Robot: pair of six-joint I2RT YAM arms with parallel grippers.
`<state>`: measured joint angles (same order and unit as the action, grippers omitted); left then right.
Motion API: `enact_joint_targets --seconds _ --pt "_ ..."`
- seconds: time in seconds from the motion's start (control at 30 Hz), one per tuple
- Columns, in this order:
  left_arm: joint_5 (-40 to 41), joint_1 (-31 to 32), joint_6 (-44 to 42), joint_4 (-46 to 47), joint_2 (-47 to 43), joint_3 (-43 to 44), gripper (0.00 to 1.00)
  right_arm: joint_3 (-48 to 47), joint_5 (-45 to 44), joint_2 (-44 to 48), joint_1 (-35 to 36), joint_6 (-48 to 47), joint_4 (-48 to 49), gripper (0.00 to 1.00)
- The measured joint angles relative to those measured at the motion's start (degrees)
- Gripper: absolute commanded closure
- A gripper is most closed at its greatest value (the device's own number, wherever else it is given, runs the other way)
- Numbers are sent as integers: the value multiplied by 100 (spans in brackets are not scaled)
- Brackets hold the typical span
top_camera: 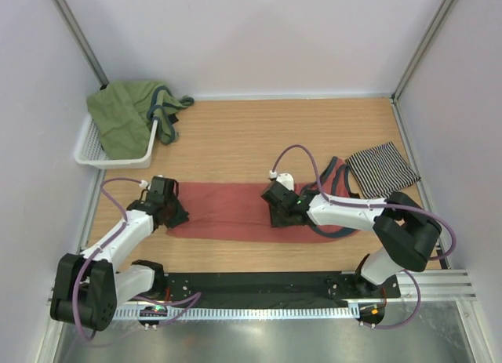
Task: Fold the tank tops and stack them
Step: Fold the tank top
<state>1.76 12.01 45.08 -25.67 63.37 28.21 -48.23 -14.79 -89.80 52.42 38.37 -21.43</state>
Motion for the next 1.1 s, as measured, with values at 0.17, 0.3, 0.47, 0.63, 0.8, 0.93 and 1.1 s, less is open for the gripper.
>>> enact_joint_targets --seconds 0.17,0.3,0.47,0.63,0.8,0.93,1.1 --pt "227 0 -15 -223 -151 63 76 164 -184 245 9 105 -197 48" --pt "448 -7 -9 -317 -264 219 73 61 -428 245 0 96 -428 46" --pt "590 -168 66 -334 -203 251 73 -210 -654 52 -199 83 -481 47" --pt "743 -437 240 -350 -413 219 71 -466 -597 -525 -297 57 -247 49" --pt "787 -455 299 -376 -852 302 57 -1257 -588 -1220 -24 -151 -201 49" --pt "754 -459 195 -407 -640 686 40 -1849 -579 -1692 332 -238 -57 42" --pt "699 -448 61 -354 -173 1075 37 -1617 -542 -1419 420 -216 -127 36"
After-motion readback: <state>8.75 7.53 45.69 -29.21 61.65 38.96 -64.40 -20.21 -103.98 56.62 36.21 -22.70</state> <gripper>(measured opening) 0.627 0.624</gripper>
